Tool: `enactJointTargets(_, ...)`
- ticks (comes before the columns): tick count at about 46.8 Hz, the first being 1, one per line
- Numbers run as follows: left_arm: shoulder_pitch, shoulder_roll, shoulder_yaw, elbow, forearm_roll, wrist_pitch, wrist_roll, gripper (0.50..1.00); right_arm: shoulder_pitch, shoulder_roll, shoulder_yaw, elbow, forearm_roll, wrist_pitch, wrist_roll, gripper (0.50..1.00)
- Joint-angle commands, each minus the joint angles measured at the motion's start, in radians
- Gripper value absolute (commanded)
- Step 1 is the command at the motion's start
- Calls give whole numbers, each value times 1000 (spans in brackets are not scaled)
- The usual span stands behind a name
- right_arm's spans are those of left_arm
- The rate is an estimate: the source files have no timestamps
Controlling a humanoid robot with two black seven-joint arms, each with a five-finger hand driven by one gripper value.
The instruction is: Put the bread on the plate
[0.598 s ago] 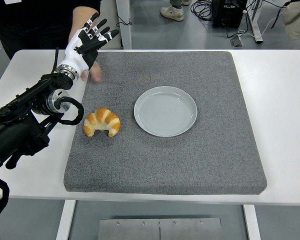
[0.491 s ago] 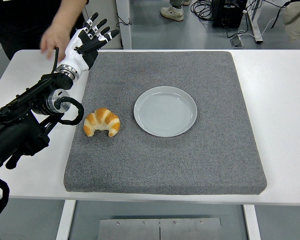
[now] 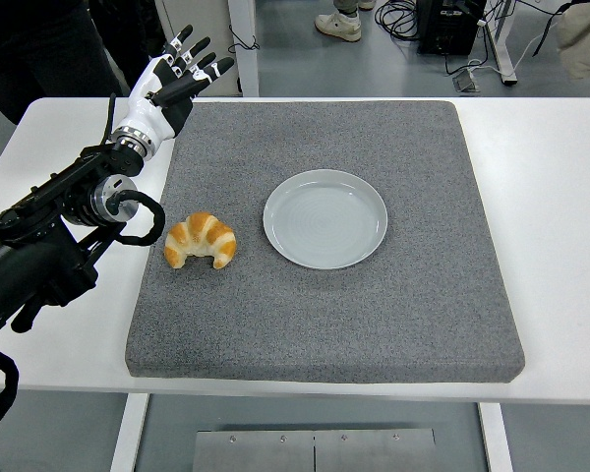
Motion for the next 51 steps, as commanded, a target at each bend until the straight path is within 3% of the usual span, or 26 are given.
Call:
enactJointTargets(1, 1, 0, 1, 0, 0, -2, 1, 958, 0, 0, 0, 1, 0, -1, 0, 1000)
enactJointTargets(38, -7, 11, 6, -41, 0, -3, 19, 954, 2, 0, 2, 1, 0, 1, 0, 1000)
enactJointTargets(51, -1, 100, 15, -185, 9, 23, 119, 948, 2, 0, 2, 1, 0, 1, 0, 1000)
